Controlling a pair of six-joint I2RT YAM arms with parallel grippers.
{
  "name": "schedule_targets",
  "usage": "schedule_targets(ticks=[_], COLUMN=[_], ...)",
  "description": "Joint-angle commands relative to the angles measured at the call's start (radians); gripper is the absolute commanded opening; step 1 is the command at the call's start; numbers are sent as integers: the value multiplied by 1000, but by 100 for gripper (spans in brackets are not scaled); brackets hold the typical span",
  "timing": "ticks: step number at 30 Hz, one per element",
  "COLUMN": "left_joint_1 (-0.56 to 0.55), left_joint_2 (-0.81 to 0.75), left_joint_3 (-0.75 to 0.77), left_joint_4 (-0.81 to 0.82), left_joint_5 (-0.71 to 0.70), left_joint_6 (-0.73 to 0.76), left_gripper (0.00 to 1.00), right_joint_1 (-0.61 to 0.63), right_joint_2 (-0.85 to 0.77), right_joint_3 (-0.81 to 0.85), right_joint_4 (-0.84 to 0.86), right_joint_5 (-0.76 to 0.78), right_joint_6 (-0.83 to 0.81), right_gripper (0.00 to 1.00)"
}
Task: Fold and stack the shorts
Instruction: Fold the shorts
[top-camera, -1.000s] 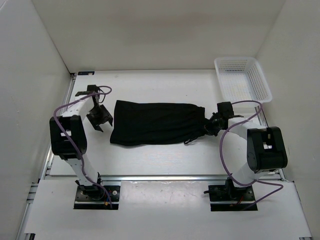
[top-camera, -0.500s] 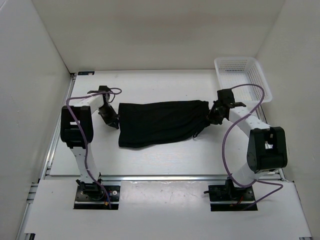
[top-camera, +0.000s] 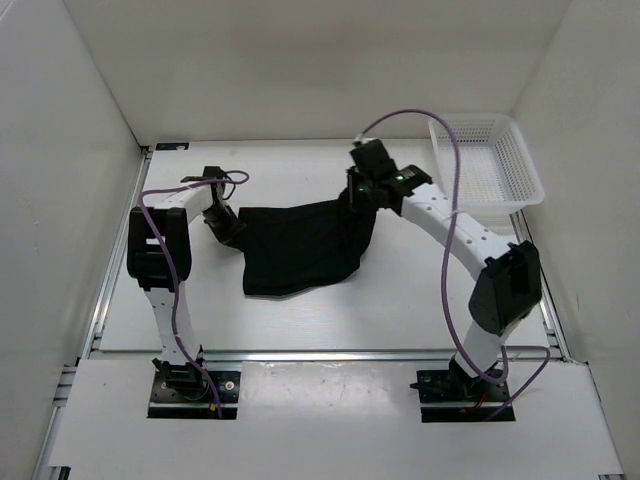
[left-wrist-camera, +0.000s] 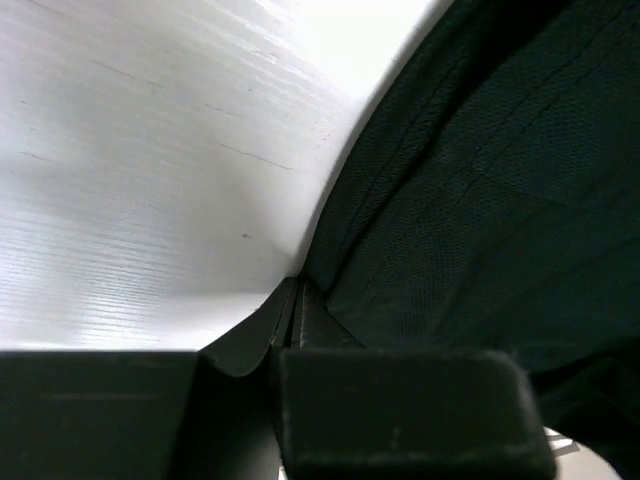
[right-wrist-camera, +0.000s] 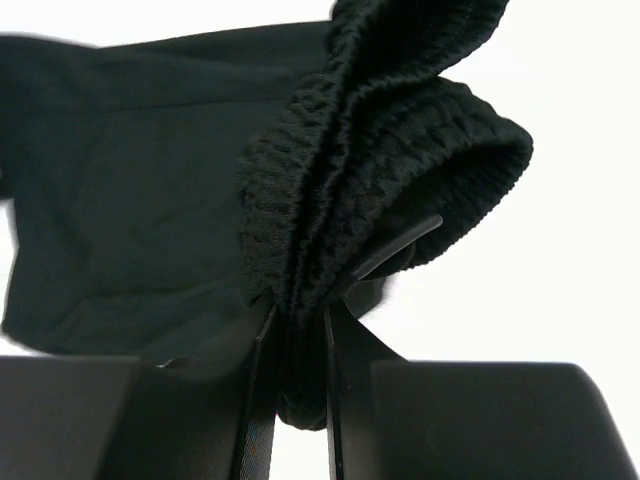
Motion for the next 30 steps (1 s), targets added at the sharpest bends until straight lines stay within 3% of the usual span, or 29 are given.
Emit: schedule_targets(ticks=[1,4,12,14,15,16,17,18,19,21,26,29,30], left_joint_1=[-6,-6,-6,4,16,42,60,79,120,160,202,153,116], left_joint_2=[10,10,-1,-18,-30,-59,-79,-100,-146,-191,-282,-305,-314], left_joint_3=[36,36,36,24,24,24,11,-1,-1,-1,59,85,85], left_joint_4=[18,18,18,9,-1,-11,-21,-39,-48,-70,-142,-156,-168], left_joint_5=[17,17,17,17,8,-3,-3,-24,-34,-46,-89,-98,-107], left_joint_6=[-2,-2,-2,7,7,17,27,27,37,51,90,130,140], left_gripper=[10,10,10,20,28,38,56,69,70,72,72,71,71], right_joint_1=[125,240,393,406,415,415,424,424,424,415,305,236,202], right_joint_2=[69,179,425,467,503,513,513,488,468,383,162,94,82], right_joint_3=[159,285,568,610,660,681,681,670,646,580,216,60,29], right_joint_4=[-65,-91,-139,-162,-173,-183,-183,-183,-141,-101,34,60,73], right_joint_5=[80,103,117,117,91,70,42,16,-17,-39,-176,-191,-214], right_joint_6=[-82,-107,-125,-125,-125,-125,-125,-138,-138,-127,-9,35,49], right_gripper=[1,1,1,1,8,22,52,64,71,76,76,70,64])
